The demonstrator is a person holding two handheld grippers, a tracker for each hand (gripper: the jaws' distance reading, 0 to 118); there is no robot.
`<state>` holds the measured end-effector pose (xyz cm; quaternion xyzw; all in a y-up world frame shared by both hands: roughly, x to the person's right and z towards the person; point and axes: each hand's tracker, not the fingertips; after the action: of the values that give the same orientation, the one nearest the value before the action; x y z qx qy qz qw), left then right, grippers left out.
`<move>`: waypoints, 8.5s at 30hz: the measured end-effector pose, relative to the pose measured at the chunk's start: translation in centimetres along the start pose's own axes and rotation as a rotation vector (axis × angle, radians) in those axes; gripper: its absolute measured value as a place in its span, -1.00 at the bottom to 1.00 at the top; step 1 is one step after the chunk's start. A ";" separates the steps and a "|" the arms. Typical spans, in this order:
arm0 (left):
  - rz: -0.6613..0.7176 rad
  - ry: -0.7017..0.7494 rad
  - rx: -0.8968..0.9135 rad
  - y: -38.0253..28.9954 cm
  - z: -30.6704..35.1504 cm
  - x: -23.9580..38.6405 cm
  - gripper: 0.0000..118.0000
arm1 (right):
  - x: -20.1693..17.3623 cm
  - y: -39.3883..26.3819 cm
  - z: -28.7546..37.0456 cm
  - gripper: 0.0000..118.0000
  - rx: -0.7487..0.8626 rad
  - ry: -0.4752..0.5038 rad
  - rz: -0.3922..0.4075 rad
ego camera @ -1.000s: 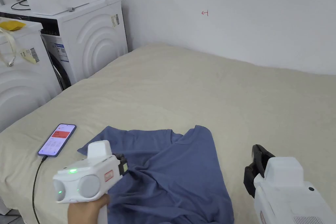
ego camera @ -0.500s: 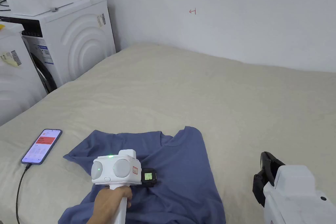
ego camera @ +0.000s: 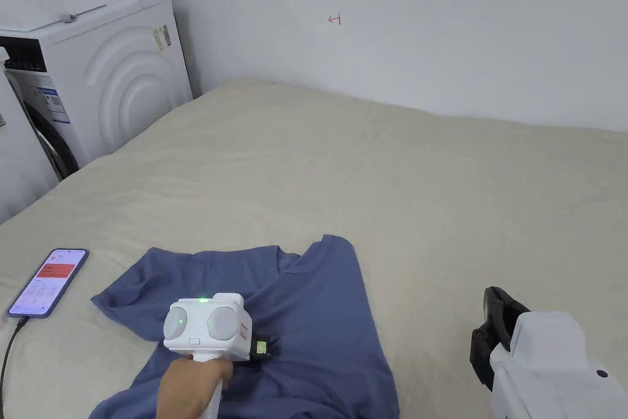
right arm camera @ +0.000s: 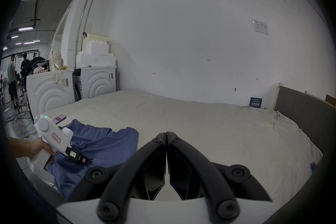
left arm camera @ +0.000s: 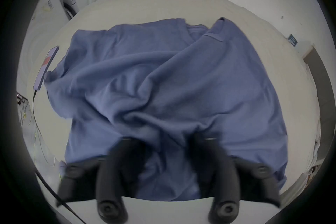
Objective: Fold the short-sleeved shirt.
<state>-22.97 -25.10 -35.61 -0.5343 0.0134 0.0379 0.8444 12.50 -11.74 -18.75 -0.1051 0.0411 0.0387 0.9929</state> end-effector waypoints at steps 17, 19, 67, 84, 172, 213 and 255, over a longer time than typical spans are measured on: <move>-0.172 -0.102 0.323 7.3 12.6 5.2 -1.00 | 5.5 1.4 3.6 -1.00 0.052 -0.097 -0.035; -0.209 -0.128 0.367 8.6 14.8 7.1 -1.00 | 6.4 1.6 4.2 -1.00 0.061 -0.119 -0.036; -0.788 -0.426 -0.052 -4.7 2.0 39.9 -1.00 | 20.3 -2.1 12.3 -1.00 -0.002 -0.500 -0.096; -0.738 -0.473 0.184 -4.4 8.1 37.8 1.00 | 20.0 -1.2 12.8 -1.00 0.017 -0.485 -0.087; -0.480 -0.163 0.021 -8.7 3.3 22.9 -0.75 | 19.3 -2.5 7.0 -1.00 -0.032 -0.381 -0.104; -0.370 -0.345 0.162 -6.1 9.3 20.4 -0.92 | 25.8 -4.6 -13.8 -0.98 -0.618 -0.168 -0.169; -0.148 -0.224 0.715 29.1 27.1 17.3 -0.93 | 39.9 23.9 -12.0 -0.98 -0.127 -0.396 -0.207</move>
<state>-8.51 12.64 -51.27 -0.1978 -0.1053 0.0279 0.9742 49.23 11.70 -38.97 -0.1611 -0.1679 -0.0411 0.9717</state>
